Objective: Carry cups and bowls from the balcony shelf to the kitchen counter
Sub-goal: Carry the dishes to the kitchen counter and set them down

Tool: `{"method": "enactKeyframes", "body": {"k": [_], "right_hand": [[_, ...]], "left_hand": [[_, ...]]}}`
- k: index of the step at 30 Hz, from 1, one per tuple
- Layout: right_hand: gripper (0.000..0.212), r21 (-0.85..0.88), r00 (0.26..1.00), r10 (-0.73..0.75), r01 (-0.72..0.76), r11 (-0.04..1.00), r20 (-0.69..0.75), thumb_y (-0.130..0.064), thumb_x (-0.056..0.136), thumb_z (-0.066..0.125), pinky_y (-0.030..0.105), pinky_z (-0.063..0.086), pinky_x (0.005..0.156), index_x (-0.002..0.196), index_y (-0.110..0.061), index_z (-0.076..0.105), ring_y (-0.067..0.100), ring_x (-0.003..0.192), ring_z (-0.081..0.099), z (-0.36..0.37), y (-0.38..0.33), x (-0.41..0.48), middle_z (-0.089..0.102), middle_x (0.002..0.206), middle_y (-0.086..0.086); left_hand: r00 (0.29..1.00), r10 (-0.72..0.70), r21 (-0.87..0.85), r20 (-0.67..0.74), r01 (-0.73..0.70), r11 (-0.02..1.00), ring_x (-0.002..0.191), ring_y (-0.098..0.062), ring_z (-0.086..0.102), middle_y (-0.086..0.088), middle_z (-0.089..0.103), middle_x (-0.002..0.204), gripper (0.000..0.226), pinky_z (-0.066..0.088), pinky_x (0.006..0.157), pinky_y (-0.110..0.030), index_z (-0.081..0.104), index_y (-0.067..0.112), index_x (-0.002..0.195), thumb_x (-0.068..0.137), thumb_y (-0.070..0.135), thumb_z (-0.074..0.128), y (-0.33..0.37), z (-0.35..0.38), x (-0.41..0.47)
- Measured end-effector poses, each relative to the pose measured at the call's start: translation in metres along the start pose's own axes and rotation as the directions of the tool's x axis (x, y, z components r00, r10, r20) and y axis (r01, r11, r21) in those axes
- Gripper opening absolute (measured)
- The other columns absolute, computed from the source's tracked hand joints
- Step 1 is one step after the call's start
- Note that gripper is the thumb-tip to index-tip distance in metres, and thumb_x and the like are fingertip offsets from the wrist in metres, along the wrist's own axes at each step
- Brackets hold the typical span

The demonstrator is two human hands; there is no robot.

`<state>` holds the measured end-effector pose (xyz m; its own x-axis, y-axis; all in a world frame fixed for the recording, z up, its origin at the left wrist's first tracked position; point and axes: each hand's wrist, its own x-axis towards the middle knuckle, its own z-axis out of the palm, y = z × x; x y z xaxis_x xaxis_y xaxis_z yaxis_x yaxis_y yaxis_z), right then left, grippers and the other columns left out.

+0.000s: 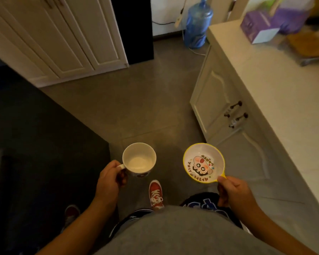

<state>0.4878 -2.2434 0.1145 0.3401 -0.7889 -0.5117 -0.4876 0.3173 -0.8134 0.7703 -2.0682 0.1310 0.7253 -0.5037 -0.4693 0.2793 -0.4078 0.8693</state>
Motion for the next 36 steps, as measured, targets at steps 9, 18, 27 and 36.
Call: {"method": "enactKeyframes", "body": {"k": [9,18,27,36], "right_hand": [[0.046,0.064,0.967,0.053,-0.038,0.997,-0.251,-0.011,0.098,0.05,0.027,0.043,0.038,0.058,0.013,0.051,0.028,0.034,0.056,-0.041,-0.028,0.037,0.052,0.044,0.02],[0.048,0.201,0.893,0.047,0.05,0.978,-0.447,-0.012,0.099,0.048,0.024,0.042,0.039,0.052,-0.004,0.053,0.03,0.037,0.059,-0.105,-0.045,0.099,0.05,0.043,0.021],[0.045,0.286,0.788,0.105,0.093,0.954,-0.606,-0.016,0.097,0.05,0.027,0.043,0.039,0.053,-0.005,0.054,0.03,0.039,0.06,-0.165,-0.068,0.141,0.051,0.047,0.017],[0.047,0.376,0.677,0.197,0.126,0.918,-0.709,-0.02,0.098,0.05,0.024,0.045,0.04,0.053,-0.007,0.055,0.031,0.041,0.061,-0.186,-0.076,0.17,0.054,0.048,0.009]], "left_hand": [[0.957,-0.004,0.049,0.289,-0.01,0.999,0.057,-0.019,0.049,0.004,0.055,0.052,0.034,0.039,0.055,-0.034,0.058,0.028,0.05,0.08,0.024,0.042,0.091,0.102,0.101],[0.83,0.01,0.148,0.557,-0.111,0.983,0.054,-0.015,0.052,0.002,0.057,0.056,0.031,0.04,0.054,-0.032,0.06,0.028,0.055,0.082,0.026,0.044,0.172,0.251,0.154],[0.732,-0.044,0.202,0.68,-0.129,0.971,0.061,-0.015,0.061,0.005,0.063,0.06,0.026,0.049,0.06,-0.032,0.057,0.013,0.076,0.097,0.016,0.043,0.213,0.37,0.178],[0.595,-0.15,0.349,0.789,-0.234,0.908,0.108,-0.019,0.058,-0.001,0.071,0.104,0.035,0.042,0.085,-0.039,0.071,0.026,0.074,0.1,0.027,0.047,0.23,0.457,0.205]]}}
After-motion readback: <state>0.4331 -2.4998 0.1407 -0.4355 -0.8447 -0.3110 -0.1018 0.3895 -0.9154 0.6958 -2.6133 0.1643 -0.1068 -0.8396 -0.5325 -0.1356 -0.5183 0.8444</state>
